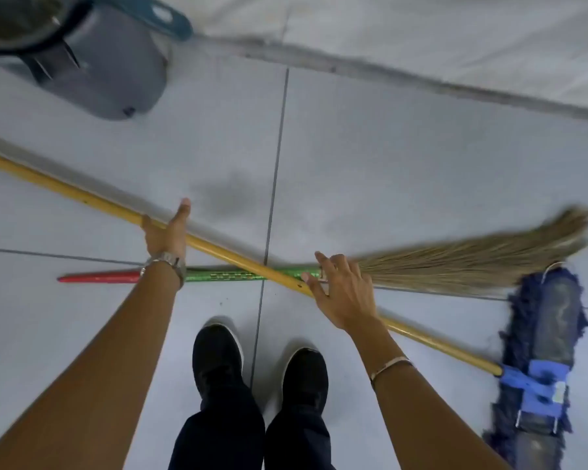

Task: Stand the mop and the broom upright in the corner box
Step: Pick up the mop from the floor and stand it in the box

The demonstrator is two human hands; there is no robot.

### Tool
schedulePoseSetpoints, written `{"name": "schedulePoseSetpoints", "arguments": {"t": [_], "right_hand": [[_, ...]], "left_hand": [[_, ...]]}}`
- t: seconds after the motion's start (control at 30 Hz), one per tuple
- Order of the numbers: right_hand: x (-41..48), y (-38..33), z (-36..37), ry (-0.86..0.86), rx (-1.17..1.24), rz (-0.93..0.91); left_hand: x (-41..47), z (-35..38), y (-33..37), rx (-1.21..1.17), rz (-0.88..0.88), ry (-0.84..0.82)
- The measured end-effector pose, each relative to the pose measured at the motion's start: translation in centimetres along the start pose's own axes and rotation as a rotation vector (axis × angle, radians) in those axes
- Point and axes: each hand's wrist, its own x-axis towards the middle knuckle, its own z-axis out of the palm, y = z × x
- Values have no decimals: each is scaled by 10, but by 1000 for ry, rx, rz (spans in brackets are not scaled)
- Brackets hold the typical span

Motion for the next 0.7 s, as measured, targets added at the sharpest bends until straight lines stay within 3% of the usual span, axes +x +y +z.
{"name": "schedulePoseSetpoints", "arguments": {"t": [0.1,0.23,0.33,0.43,0.53,0.7], "right_hand": [[18,5,37,-80,-55,-21],[27,10,63,-200,-58,9],[35,7,62,-278,44,37],[35,0,48,-363,182,101],[29,-8,27,-426,163,108],[4,-29,-33,-564,186,205]], "left_hand": [[34,7,-16,-70,-190,95],[54,11,-30,-285,-325,-56],[54,8,-27,-395,-327,-173],[40,-1,-19,-459,-307,-126],[14,-16,-11,-521,-260,-30],[-59,-59,29,-580,-87,-91]]}}
